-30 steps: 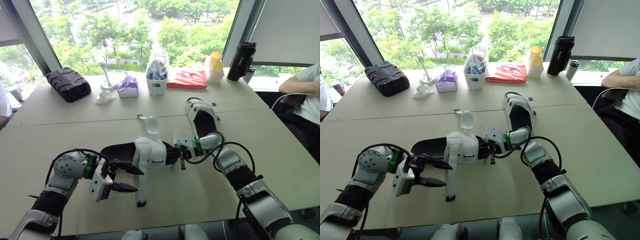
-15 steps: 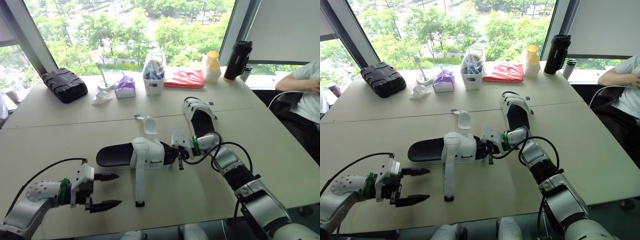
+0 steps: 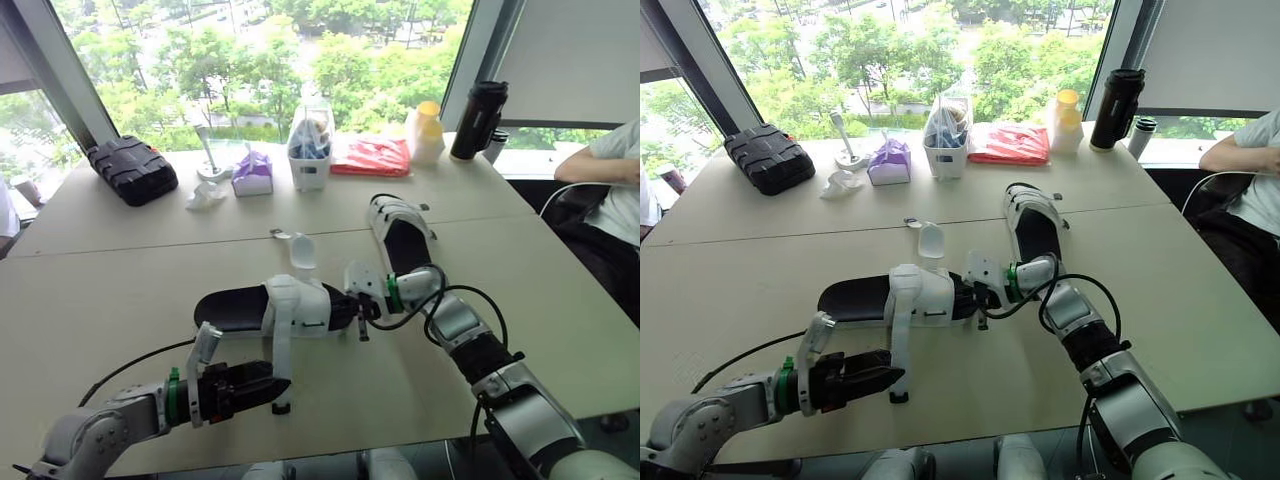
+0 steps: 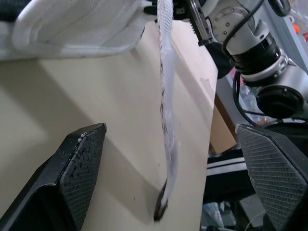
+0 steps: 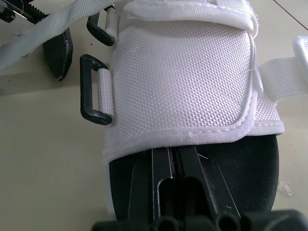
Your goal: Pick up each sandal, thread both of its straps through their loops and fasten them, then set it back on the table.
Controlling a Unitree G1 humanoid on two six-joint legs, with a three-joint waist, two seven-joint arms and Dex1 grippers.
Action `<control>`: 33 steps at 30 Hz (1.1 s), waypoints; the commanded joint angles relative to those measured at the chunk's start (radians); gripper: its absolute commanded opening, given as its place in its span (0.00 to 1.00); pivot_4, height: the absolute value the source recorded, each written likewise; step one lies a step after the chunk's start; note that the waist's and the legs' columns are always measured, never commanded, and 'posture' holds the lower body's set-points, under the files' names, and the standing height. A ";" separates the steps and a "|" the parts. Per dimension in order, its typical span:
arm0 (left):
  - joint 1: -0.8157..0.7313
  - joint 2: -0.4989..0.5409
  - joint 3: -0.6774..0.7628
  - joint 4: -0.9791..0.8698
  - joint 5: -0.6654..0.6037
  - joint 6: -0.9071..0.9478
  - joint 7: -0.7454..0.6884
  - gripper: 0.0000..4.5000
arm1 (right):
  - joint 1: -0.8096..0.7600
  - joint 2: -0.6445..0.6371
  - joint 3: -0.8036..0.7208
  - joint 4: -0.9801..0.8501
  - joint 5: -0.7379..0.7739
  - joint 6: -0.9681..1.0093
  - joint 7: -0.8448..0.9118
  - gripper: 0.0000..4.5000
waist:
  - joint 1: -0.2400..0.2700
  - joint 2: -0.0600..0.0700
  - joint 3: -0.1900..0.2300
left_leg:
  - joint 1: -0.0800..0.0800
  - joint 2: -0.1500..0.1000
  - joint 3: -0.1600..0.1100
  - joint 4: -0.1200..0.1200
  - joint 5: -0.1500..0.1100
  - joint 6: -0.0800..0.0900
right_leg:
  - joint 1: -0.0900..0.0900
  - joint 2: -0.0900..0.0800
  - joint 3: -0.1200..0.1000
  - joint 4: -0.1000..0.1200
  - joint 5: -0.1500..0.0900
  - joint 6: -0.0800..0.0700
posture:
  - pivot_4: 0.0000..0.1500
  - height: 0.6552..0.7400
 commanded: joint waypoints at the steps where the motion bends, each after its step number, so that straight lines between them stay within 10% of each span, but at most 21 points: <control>1: -0.026 -0.040 -0.016 -0.007 0.017 0.032 0.017 0.94 | 0.038 -0.013 0.037 -0.001 -0.036 0.031 0.011 0.00 | 0.000 0.000 0.000 | 0.000 0.000 0.000 0.000 0.000 0.000 | 0.000 0.000 0.000 0.000 0.000 0.000 | 1.00 1.00; 10: -0.034 -0.065 0.027 -0.015 0.013 0.085 0.022 0.01 | 0.047 -0.015 0.039 -0.020 -0.040 0.042 0.002 0.00 | -0.001 0.000 0.000 | 0.000 0.000 0.000 0.000 0.000 0.000 | 0.000 0.000 0.000 -0.001 0.000 0.000 | 1.00 1.00; 22: -0.168 -0.012 0.230 0.005 -0.241 0.237 -0.031 0.00 | 0.045 -0.014 0.042 -0.014 -0.041 0.041 0.007 0.00 | 0.002 0.000 0.000 | -0.001 0.000 0.000 0.000 0.000 0.000 | 0.000 0.000 0.000 -0.001 0.000 0.000 | 1.00 1.00; 33: -0.483 -0.130 0.136 0.277 -0.006 0.106 -0.088 0.00 | 0.040 -0.009 0.045 -0.014 -0.046 0.039 0.000 0.00 | -0.002 -0.001 0.000 | -0.001 -0.004 -0.001 0.000 0.001 -0.002 | 0.000 0.000 0.000 -0.001 0.000 0.000 | 1.00 1.00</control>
